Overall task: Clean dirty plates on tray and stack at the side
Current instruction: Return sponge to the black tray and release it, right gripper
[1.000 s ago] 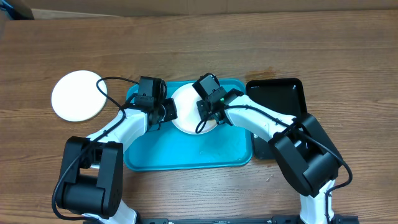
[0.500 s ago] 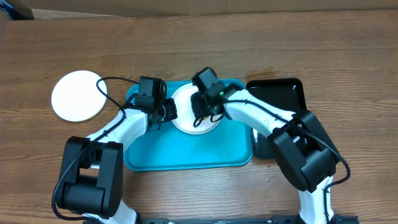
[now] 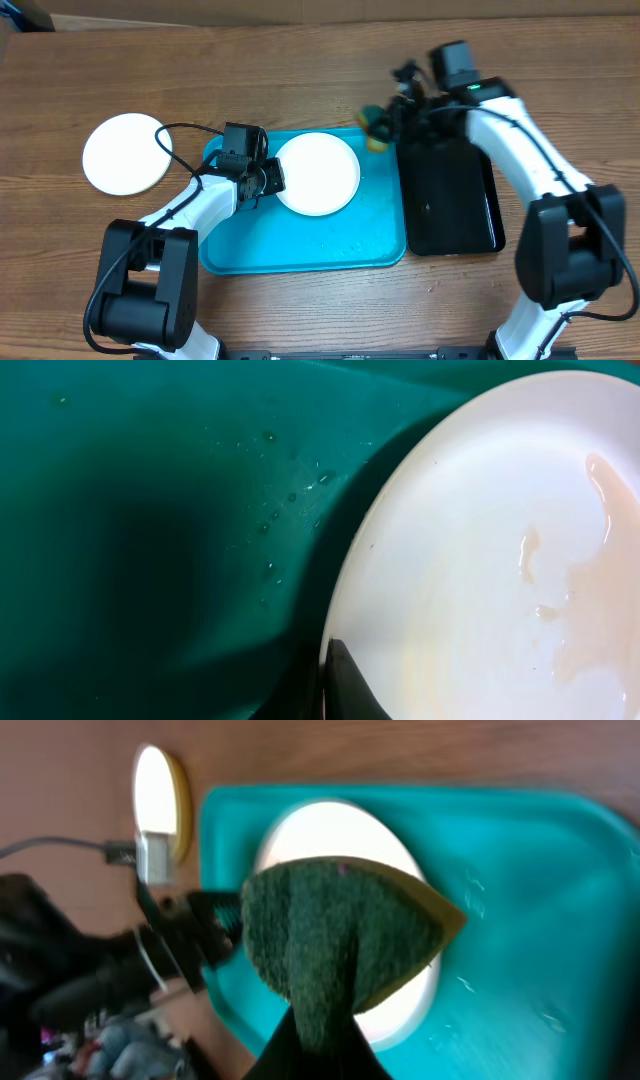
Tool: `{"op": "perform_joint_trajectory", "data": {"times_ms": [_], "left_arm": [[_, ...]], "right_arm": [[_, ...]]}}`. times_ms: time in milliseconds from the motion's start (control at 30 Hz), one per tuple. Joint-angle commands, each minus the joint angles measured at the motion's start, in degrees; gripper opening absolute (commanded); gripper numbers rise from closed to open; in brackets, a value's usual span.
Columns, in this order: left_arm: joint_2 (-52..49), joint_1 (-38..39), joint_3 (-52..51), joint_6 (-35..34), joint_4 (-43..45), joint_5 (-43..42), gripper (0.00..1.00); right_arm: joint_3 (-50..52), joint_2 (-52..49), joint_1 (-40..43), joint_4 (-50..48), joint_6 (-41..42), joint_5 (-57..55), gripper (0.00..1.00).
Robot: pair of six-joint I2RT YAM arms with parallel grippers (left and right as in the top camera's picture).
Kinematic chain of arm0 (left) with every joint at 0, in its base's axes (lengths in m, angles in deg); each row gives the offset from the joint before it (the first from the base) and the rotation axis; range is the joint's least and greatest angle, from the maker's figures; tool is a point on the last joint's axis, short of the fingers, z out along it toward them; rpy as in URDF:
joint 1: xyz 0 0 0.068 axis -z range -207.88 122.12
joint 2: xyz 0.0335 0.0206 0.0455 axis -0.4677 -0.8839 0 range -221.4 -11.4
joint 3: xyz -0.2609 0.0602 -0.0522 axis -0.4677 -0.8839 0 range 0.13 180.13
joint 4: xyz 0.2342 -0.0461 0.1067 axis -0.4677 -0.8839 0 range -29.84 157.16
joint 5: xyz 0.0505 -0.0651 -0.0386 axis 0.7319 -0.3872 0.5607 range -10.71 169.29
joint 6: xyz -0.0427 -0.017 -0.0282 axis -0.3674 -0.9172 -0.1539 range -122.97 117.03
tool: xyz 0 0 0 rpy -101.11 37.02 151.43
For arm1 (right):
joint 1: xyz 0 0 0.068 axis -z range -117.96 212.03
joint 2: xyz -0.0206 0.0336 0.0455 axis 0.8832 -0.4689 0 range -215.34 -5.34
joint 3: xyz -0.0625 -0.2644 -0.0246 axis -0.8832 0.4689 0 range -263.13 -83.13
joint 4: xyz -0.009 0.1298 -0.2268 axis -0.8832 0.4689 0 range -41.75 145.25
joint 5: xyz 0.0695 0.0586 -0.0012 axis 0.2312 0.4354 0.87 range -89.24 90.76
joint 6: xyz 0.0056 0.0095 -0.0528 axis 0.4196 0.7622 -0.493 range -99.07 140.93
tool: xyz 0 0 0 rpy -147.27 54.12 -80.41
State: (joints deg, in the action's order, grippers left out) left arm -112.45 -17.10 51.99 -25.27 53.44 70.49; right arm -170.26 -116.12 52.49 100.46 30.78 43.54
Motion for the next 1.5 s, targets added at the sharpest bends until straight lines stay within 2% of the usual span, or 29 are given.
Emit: {"op": "perform_joint_trajectory", "data": {"times_ms": [0, 200, 433, 600, 633, 733, 833, 1033, 1167, 1467], "left_arm": [[-0.8, 0.1, -0.2, 0.1, 0.1, 0.0, 0.04], [-0.8, 0.1, -0.3, 0.1, 0.1, 0.0, 0.04], [-0.8, 0.1, -0.3, 0.3, -0.2, 0.1, 0.04], [-0.8, 0.1, -0.3, 0.5, -0.2, 0.2, 0.04], [-0.8, 0.1, -0.3, 0.5, -0.1, 0.2, 0.04], [-0.8, 0.1, -0.3, 0.5, -0.2, 0.2, 0.04], [-0.8, 0.1, -0.3, 0.5, -0.1, 0.2, 0.04], [-0.8, 0.1, -0.3, 0.5, 0.1, 0.2, 0.04], [-0.8, 0.1, -0.3, 0.5, 0.1, 0.2, 0.04], [-0.8, 0.1, -0.3, 0.5, 0.1, 0.2, 0.04]], "right_arm": [[-0.2, 1.0, 3.4, 6.6, -9.3, -4.1, 0.04], [2.9, 1.0, 7.0, 14.9, -8.0, -29.2, 0.04], [11.2, 1.0, 7.0, 6.4, -3.6, -39.9, 0.04], [17.3, 1.0, 6.9, -2.6, -2.4, -40.6, 0.07], [18.0, 1.0, 6.9, -3.2, -2.3, -40.6, 0.10], [19.6, 0.9, 6.9, -4.0, -2.3, -40.6, 0.30], [19.6, 0.9, 6.9, -3.9, -2.3, -40.6, 0.37], [16.5, 1.0, 6.9, -1.0, -2.4, -40.2, 0.42], [16.7, 0.9, 6.9, -2.2, -2.4, -40.2, 0.53], [16.7, 0.8, 6.9, -5.9, -2.3, -40.2, 0.54]]}}
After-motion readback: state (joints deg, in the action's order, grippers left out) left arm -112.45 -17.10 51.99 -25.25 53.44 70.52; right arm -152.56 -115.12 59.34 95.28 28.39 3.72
